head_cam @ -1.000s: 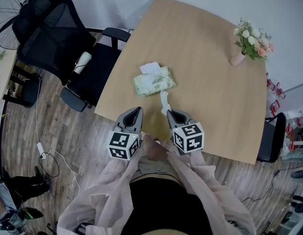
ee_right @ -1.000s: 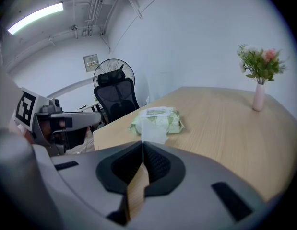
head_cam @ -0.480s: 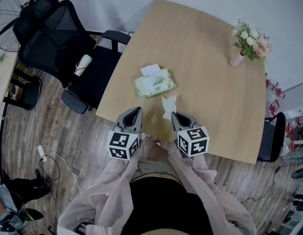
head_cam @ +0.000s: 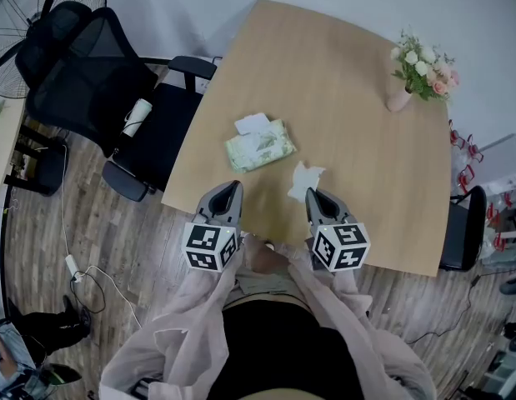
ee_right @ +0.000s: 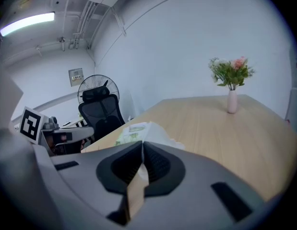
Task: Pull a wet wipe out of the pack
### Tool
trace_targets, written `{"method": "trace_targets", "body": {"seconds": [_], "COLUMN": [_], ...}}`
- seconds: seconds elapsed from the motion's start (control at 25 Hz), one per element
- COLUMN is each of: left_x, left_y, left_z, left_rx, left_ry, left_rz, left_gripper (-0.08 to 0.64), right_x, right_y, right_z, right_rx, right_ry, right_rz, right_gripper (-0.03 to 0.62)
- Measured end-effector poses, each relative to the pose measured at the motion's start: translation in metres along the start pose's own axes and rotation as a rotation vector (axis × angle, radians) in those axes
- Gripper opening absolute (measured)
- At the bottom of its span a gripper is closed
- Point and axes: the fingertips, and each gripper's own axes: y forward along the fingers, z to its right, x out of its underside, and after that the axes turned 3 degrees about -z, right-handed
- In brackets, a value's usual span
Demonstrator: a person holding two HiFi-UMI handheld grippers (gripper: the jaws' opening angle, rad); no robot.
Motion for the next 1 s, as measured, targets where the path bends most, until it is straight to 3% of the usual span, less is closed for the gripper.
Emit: {"method": "trace_targets", "body": {"seconds": [0.52,1.0], "left_x": [-0.008,-0.007], "left_y": [0.01,0.014], "left_z": [-0.006,-0.004], "left_rx": [0.001,0.013], "left_ry": [-0.014,-0.001], "left_rz": [0.014,0.001], "left_gripper": [0.011,0.011], "right_x": [-0.017,-0.009], "right_y": [-0.022,-0.024], "right_z": [0.035,0.036], "right_rx": [0.218,0.222], "right_ry": [0.019,0.034], "right_rz": [0.125,0.108], "right_gripper": [0.012,0.011]}}
